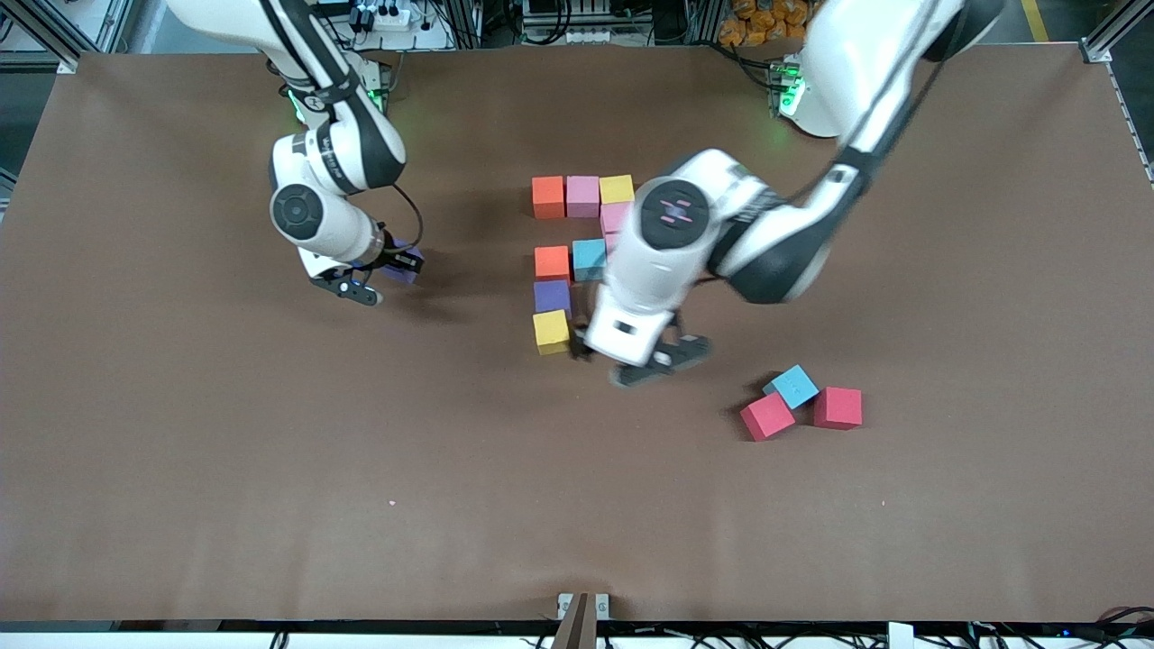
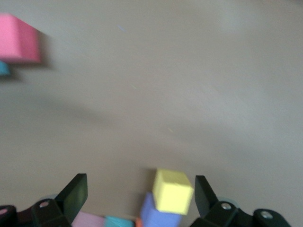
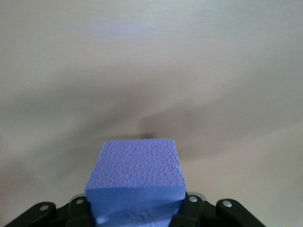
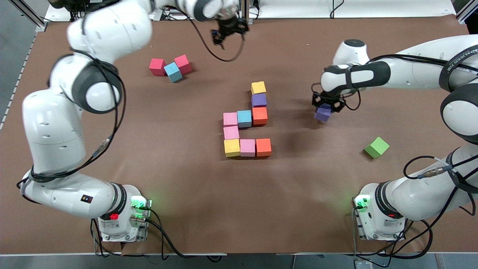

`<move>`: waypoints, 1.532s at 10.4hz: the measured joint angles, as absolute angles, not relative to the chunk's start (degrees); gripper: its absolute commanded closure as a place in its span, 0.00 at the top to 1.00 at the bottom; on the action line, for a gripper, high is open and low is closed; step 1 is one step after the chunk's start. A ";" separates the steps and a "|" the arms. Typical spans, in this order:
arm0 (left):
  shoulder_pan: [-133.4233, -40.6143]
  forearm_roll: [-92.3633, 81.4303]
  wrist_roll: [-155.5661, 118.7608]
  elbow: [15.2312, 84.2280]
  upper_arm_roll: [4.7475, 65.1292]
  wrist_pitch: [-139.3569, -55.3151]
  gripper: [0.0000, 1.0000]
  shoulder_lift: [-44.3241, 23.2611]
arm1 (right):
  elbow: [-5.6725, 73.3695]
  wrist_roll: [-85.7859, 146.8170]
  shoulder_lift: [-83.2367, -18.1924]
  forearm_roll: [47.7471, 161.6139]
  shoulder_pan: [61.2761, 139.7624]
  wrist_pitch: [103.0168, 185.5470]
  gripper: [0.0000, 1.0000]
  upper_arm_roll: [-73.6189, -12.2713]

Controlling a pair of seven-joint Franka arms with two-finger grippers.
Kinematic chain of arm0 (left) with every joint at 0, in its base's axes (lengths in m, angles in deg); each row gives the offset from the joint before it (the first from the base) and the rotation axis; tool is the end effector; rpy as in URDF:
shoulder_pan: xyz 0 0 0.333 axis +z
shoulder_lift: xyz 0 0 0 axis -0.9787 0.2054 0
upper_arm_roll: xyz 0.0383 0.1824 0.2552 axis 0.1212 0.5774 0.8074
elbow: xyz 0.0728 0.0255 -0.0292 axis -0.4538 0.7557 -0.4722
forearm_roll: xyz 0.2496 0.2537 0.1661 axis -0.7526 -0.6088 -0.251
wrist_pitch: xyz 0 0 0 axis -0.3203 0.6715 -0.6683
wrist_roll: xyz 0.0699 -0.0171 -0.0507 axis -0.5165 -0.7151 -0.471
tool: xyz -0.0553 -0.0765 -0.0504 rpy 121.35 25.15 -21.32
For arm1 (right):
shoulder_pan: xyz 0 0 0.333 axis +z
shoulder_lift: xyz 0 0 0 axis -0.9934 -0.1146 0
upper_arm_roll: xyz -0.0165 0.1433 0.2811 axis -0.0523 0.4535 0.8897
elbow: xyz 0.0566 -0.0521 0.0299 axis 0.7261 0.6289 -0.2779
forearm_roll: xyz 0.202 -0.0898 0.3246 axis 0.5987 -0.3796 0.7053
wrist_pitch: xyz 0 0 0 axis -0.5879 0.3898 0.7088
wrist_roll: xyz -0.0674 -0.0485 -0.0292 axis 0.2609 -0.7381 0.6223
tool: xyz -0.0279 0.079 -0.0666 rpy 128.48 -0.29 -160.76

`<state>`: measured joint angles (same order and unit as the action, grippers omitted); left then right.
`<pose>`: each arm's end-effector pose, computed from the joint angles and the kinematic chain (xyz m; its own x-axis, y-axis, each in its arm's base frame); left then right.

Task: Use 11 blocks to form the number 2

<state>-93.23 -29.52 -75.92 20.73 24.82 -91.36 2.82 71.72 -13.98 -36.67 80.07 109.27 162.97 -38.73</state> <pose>0.6104 -0.4201 0.4101 0.9262 0.3770 -0.0017 0.3749 -0.9204 0.1106 0.4350 0.2028 0.2353 0.8814 -0.4059 -0.2415 -0.4066 -0.9123 0.0494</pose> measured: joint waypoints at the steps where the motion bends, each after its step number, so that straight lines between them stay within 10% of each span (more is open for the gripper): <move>1: -89.76 -29.52 -70.65 23.67 24.83 -91.01 1.00 1.41 | 68.97 -18.44 -36.85 80.07 111.35 161.50 0.10 -38.66; 8: -69.14 -29.70 -3.12 33.79 25.02 -94.83 1.00 0.35 | 45.82 -44.26 -48.92 84.93 120.61 155.86 0.07 -38.51; 16: -67.01 -29.70 22.02 44.67 24.73 -105.69 1.00 2.15 | 25.48 -68.95 -60.70 85.38 126.27 154.35 0.13 -38.42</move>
